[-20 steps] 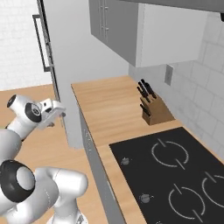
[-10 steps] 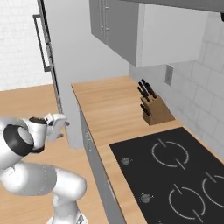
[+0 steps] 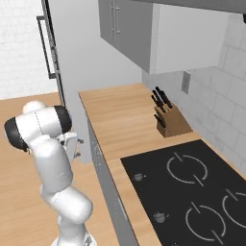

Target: Take a straw from the drawer in front and place it inside the glass cup on the dining counter.

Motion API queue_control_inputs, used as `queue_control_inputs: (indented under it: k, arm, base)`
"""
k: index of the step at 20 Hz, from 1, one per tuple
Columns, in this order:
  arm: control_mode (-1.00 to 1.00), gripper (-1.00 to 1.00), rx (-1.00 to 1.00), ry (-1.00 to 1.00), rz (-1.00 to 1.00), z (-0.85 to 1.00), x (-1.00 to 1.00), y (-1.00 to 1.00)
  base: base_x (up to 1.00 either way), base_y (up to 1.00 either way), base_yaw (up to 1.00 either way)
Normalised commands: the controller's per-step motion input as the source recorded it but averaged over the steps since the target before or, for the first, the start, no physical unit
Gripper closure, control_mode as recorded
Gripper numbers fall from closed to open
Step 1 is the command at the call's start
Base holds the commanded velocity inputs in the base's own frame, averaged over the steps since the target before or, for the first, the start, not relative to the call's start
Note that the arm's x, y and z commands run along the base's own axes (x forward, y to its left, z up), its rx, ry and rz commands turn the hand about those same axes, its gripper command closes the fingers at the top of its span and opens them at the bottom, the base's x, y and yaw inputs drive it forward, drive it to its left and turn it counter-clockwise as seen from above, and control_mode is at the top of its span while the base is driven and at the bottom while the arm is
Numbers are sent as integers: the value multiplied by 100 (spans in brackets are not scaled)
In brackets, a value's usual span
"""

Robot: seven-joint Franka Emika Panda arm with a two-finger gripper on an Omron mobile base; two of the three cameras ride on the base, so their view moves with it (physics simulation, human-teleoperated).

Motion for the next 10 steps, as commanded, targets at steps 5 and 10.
queue_control_inputs:
  k: [5,10]
  arm:
    - [-100,-100,-22,-4,-18,-47,44,0]
    - [-100,-100,-19,-3,-16,-44,48,0]
  base:
    - [0,0,0]
    - [0,0,0]
